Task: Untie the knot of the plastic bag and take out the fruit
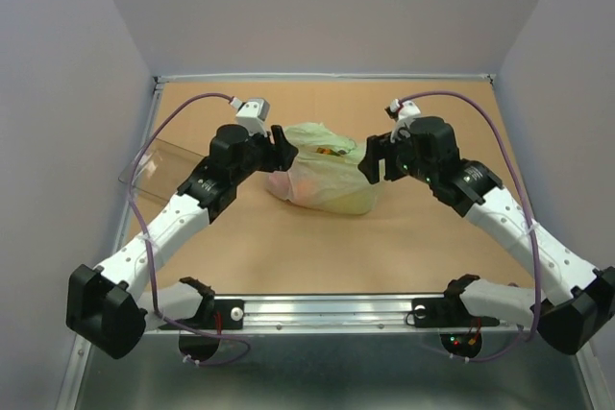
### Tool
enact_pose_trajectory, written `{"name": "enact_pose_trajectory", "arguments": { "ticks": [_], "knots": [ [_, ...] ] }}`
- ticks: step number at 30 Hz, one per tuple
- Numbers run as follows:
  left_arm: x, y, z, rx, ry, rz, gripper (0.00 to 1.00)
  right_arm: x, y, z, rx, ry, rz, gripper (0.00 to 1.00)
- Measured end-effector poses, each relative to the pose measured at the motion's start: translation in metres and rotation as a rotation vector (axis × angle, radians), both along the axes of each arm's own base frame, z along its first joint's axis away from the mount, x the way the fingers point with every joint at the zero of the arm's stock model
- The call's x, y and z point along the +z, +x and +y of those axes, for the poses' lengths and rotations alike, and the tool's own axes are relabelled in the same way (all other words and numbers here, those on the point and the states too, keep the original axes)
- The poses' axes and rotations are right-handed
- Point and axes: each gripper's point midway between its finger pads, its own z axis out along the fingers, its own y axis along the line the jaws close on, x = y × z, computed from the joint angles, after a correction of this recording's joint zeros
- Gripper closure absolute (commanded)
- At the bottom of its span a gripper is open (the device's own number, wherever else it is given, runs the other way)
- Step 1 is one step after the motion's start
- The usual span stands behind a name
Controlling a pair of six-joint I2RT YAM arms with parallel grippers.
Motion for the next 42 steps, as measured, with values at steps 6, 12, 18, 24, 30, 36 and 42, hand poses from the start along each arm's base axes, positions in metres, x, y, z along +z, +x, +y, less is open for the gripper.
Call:
{"name": "enact_pose_trajectory", "arguments": {
  "ticks": [6, 12, 18, 24, 30, 36, 42],
  "knots": [
    [0.034, -0.014, -0.030, -0.069, 0.172, -0.173, 0.29, 0.018, 0.039, 0.015, 0.071, -0.130, -0.069, 0.21],
    [0.029, 0.002, -0.043, -0.103, 0.372, -0.244, 0.28, -0.015, 0.062, 0.022, 0.129, -0.276, -0.035, 0.22],
    [0.009, 0.003, -0.059, -0.214, 0.511, -0.275, 0.28, -0.034, 0.055, 0.026, 0.205, -0.310, 0.006, 0.62],
    [-0.005, 0.004, -0.069, -0.301, 0.616, -0.307, 0.28, -0.046, 0.045, 0.026, 0.234, -0.302, 0.041, 1.00],
    [-0.010, 0.015, -0.075, -0.325, 0.674, -0.331, 0.29, -0.040, 0.033, 0.025, 0.244, -0.269, 0.034, 1.00],
    [-0.013, 0.023, -0.090, -0.352, 0.698, -0.356, 0.34, -0.030, 0.026, 0.026, 0.245, -0.233, 0.023, 1.00],
    [-0.022, 0.036, -0.096, -0.299, 0.712, -0.352, 1.00, -0.030, 0.019, 0.027, 0.238, -0.204, 0.034, 1.00]
  ]
}}
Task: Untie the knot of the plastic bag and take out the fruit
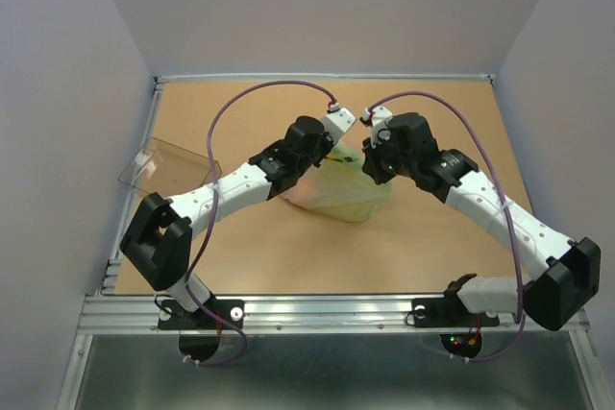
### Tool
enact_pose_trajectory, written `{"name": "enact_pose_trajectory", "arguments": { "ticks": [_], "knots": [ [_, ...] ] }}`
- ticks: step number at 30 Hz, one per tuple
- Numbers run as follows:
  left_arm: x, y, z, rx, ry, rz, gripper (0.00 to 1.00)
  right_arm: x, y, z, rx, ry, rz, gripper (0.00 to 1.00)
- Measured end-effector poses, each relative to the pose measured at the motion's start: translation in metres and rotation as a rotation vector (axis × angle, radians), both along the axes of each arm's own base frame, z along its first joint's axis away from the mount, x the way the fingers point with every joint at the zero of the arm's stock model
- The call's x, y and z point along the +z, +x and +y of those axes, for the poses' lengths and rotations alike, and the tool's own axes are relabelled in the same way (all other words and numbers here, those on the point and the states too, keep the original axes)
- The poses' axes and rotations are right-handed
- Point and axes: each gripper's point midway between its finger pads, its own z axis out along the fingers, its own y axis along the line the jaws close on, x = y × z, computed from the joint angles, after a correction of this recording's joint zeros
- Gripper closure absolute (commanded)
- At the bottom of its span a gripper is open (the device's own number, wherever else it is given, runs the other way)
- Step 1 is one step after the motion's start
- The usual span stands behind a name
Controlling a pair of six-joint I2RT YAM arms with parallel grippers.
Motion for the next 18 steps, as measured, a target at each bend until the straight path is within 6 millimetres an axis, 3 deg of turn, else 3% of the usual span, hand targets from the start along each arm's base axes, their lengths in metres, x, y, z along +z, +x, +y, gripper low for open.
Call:
{"name": "enact_pose_trajectory", "arguments": {
  "ticks": [4, 6, 11, 14, 18],
  "knots": [
    [0.003, 0.019, 0.014, 0.114, -0.043, -0.016, 1.00, -0.004, -0.006, -0.016, -0.087, -0.001, -0.001, 0.99],
    [0.013, 0.038, 0.030, 0.200, -0.099, -0.020, 1.00, -0.002, -0.007, -0.028, -0.156, 0.000, -0.021, 0.99],
    [0.062, 0.098, 0.081, 0.380, -0.370, -0.009, 1.00, 0.019, -0.012, -0.062, -0.375, 0.081, -0.115, 1.00],
    [0.083, 0.125, 0.105, 0.427, -0.568, 0.036, 1.00, 0.031, -0.020, -0.082, -0.501, 0.182, -0.172, 0.99],
    [0.087, 0.136, 0.096, 0.363, -0.764, 0.180, 1.00, 0.041, -0.028, -0.092, -0.592, 0.343, -0.222, 0.99]
  ]
}}
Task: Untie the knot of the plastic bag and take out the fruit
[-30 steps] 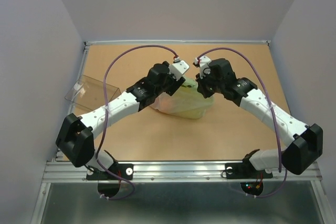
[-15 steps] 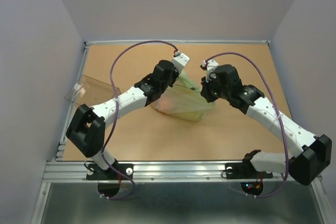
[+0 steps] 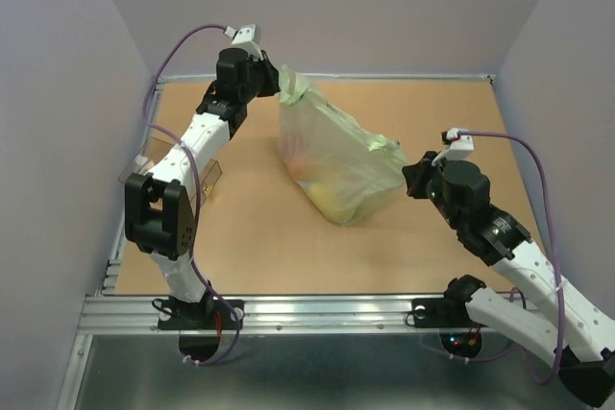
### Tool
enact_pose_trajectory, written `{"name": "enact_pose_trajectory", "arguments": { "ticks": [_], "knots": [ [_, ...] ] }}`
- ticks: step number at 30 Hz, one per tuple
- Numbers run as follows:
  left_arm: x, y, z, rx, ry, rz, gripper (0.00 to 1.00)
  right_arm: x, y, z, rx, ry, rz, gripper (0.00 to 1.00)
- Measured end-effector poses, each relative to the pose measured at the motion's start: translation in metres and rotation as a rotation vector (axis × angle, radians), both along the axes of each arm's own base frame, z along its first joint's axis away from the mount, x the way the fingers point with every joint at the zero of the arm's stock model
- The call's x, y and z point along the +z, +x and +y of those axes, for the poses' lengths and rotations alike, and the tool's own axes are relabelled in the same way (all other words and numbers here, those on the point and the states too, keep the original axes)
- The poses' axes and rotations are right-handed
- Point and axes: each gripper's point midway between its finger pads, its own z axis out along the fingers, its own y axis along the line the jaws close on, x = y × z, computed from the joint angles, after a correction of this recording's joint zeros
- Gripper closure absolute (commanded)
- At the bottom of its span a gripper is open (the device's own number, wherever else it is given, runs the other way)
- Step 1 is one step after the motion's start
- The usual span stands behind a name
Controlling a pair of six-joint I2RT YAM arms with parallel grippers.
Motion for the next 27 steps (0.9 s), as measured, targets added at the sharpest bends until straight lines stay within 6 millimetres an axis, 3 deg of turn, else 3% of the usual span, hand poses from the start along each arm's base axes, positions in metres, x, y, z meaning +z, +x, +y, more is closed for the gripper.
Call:
{"name": "enact_pose_trajectory", "arguments": {
  "ticks": [4, 6, 9, 10, 12, 14, 17, 19, 24, 25, 27],
  "knots": [
    [-0.003, 0.011, -0.032, -0.120, -0.123, 0.050, 1.00, -0.007, -0.007, -0.001, -0.007, 0.070, -0.015, 0.98],
    [-0.012, 0.006, -0.045, -0.173, -0.164, 0.093, 1.00, -0.011, -0.009, 0.008, 0.040, 0.078, 0.002, 0.94],
    [-0.022, -0.006, -0.054, -0.218, -0.187, 0.127, 0.94, -0.015, -0.014, 0.029, 0.157, 0.086, 0.029, 0.79],
    [-0.028, -0.014, -0.055, -0.226, -0.188, 0.143, 0.90, -0.021, -0.018, 0.038, 0.214, 0.084, 0.053, 0.73],
    [-0.047, -0.035, -0.050, -0.228, -0.177, 0.195, 0.68, -0.028, -0.027, 0.054, 0.323, 0.074, 0.086, 0.47],
    [-0.057, -0.047, -0.044, -0.210, -0.158, 0.221, 0.52, -0.036, -0.036, 0.064, 0.408, 0.061, 0.130, 0.23],
    [-0.060, -0.066, -0.027, -0.153, -0.110, 0.244, 0.30, -0.041, -0.044, 0.068, 0.467, 0.024, 0.176, 0.08],
    [-0.042, -0.072, -0.014, -0.106, -0.083, 0.208, 0.11, -0.033, -0.044, 0.066, 0.469, 0.002, 0.184, 0.05],
    [0.024, -0.097, 0.013, -0.015, -0.085, 0.072, 0.07, 0.036, -0.019, 0.062, 0.391, -0.018, 0.075, 0.02],
    [0.034, -0.102, 0.016, -0.007, -0.090, 0.052, 0.06, 0.060, -0.010, 0.061, 0.363, -0.014, 0.038, 0.02],
    [0.052, -0.118, 0.014, -0.008, -0.107, 0.018, 0.06, 0.086, 0.004, 0.064, 0.329, -0.004, -0.003, 0.02]
  ]
}}
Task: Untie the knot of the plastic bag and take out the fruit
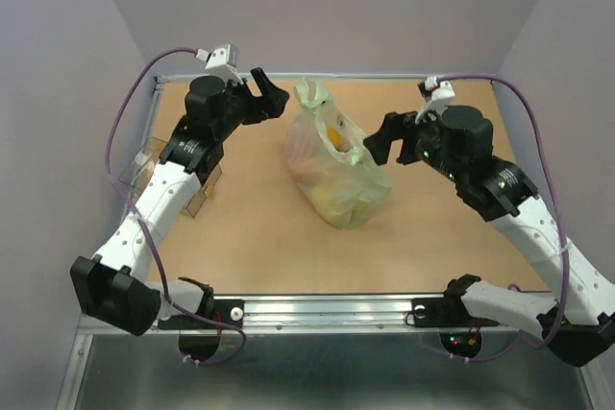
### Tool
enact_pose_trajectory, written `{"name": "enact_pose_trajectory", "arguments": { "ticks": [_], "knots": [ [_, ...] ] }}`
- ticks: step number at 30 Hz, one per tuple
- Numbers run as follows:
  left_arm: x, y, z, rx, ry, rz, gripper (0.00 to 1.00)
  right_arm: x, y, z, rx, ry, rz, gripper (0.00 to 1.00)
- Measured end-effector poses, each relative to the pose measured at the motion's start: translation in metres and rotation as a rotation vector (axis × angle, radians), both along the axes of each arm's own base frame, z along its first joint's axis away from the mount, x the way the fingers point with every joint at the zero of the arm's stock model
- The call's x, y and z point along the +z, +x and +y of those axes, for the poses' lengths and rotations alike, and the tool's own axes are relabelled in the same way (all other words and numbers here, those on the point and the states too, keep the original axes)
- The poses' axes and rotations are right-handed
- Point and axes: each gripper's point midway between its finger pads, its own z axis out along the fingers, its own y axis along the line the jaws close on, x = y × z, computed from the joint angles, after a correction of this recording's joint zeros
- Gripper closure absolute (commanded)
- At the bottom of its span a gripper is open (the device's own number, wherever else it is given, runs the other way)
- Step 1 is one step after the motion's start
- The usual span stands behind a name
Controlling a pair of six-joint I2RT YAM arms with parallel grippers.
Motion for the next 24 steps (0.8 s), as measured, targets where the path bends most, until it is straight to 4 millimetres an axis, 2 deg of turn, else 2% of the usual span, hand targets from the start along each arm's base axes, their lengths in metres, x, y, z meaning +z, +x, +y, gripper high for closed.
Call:
{"name": "enact_pose_trajectory", "arguments": {
  "ticks": [2, 4, 6, 10, 17, 24],
  "knots": [
    [0.007, -0.017, -0.011, -0.027, -0.015, -0.013, 0.05, 0.017, 0.016, 0.005, -0.025, 0.009, -0.021, 0.02],
    [0.002, -0.034, -0.030, -0.067, -0.030, 0.008, 0.05, 0.018, 0.031, 0.010, -0.054, -0.002, -0.012, 0.01],
    [-0.011, -0.045, -0.051, -0.110, -0.032, 0.049, 0.05, 0.003, 0.050, 0.016, -0.087, -0.036, 0.031, 0.01],
    [-0.045, -0.056, -0.084, -0.165, -0.016, 0.142, 0.05, -0.028, 0.072, 0.023, -0.119, -0.090, 0.110, 0.00],
    [-0.096, -0.048, -0.105, -0.142, -0.027, 0.251, 0.09, -0.068, 0.098, 0.021, -0.169, -0.134, 0.208, 0.02],
    [-0.118, -0.033, -0.118, -0.114, -0.072, 0.287, 0.18, -0.096, 0.102, 0.025, -0.160, -0.129, 0.270, 0.14]
  ]
}}
